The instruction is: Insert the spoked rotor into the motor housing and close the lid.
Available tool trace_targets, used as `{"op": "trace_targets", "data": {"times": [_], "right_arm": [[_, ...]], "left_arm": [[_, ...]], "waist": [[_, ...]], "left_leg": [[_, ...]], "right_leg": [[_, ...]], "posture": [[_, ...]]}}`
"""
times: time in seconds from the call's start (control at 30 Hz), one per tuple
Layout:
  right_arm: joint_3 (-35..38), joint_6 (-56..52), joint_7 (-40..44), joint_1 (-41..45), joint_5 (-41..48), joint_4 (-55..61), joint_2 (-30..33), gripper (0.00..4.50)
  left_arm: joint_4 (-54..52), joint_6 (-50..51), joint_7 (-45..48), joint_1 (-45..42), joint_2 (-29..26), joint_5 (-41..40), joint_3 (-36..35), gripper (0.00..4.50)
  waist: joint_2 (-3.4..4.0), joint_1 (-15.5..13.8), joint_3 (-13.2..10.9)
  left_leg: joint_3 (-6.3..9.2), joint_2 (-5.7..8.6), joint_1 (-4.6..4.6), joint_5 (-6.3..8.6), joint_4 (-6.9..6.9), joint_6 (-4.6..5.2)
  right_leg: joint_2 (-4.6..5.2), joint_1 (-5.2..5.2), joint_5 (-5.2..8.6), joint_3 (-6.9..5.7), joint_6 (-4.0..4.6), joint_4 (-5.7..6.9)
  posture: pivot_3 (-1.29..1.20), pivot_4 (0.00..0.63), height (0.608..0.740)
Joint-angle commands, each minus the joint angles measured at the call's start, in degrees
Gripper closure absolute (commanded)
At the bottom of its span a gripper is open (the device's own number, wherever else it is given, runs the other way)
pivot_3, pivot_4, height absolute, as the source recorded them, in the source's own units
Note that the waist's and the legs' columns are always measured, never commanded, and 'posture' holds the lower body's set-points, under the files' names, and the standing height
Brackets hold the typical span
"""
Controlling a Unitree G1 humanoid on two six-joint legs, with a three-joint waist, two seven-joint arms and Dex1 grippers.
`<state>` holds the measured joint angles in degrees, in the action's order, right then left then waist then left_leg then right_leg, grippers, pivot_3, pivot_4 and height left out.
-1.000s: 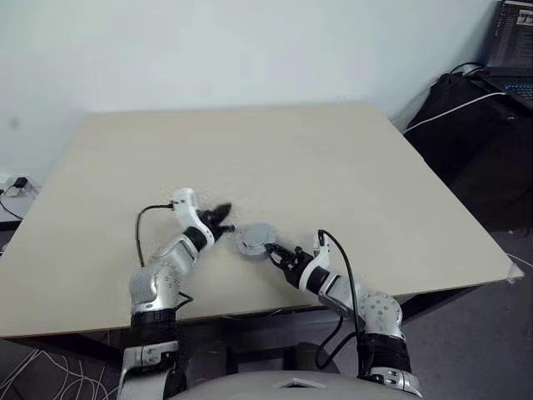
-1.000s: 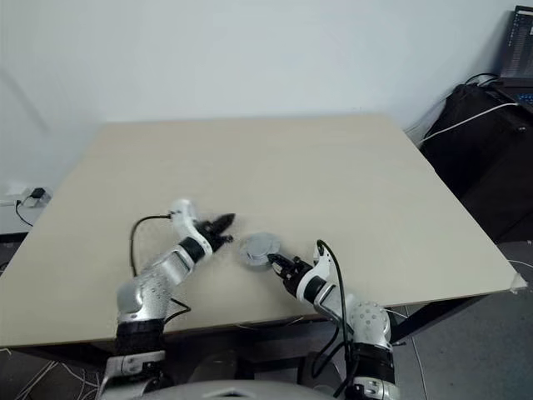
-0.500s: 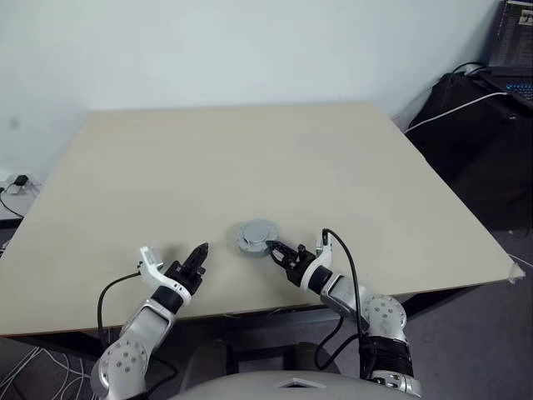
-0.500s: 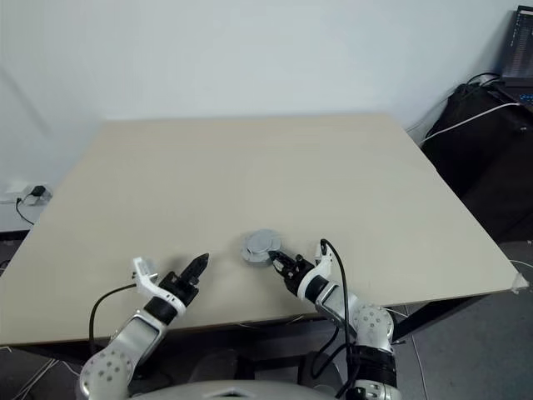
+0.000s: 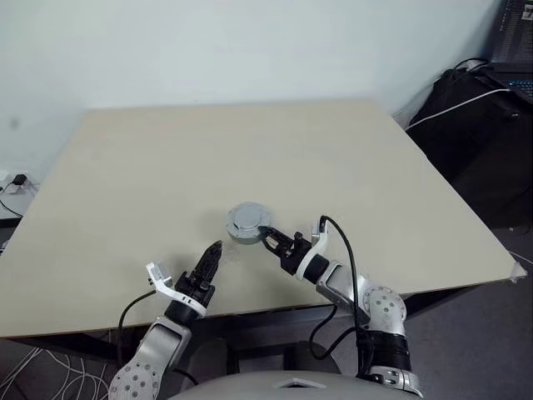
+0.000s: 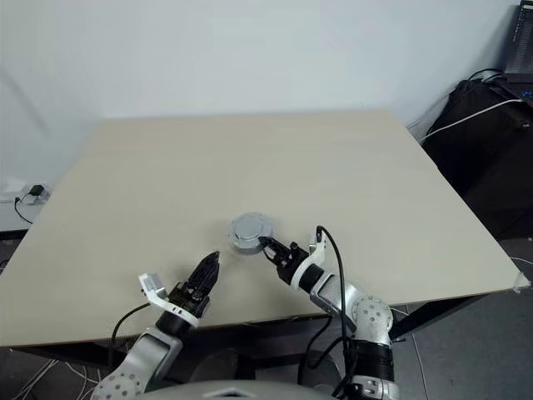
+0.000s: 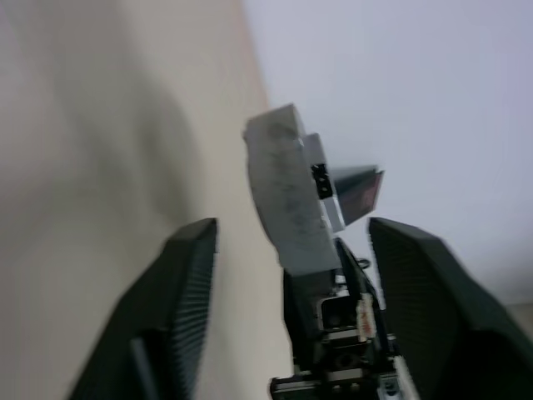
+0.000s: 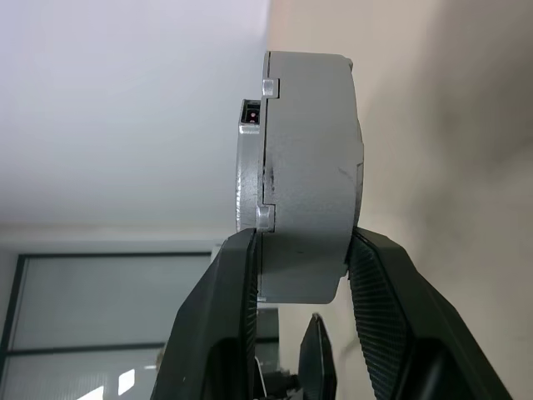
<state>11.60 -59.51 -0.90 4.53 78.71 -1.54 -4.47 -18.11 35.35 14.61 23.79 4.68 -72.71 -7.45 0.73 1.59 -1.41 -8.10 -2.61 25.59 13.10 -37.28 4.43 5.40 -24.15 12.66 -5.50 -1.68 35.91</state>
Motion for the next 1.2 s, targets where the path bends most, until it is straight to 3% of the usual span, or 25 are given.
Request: {"op": "trace_targets", "data": {"times": [0.03,1.2], "right_arm": [[-1.1,-0.4,0.7,1.7,3.8,3.6,-2.4,3.24],[-4.7,-8.9,-0.5,0.0,10.6,3.8,2.3,3.24]], "left_arm": [[-0.5,-1.7,0.9,-1.2,5.9,-2.3,2.9,0.03],[1.1,-7.7,-1.6,-0.3,4.3,-9.6,7.6,0.03]], "waist": [[0.0,0.0,0.0],[0.01,0.0,0.0]], "left_leg": [[0.0,0.0,0.0,0.0,-0.01,0.0],[0.01,-0.01,-0.06,0.01,-0.26,0.09]], "right_leg": [[-0.01,0.01,-0.01,0.0,-0.01,0.0],[-0.16,0.22,-0.11,-0.01,-0.21,0.01]], "posture": [[0.0,0.0,0.74],[0.0,0.0,0.74]]}}
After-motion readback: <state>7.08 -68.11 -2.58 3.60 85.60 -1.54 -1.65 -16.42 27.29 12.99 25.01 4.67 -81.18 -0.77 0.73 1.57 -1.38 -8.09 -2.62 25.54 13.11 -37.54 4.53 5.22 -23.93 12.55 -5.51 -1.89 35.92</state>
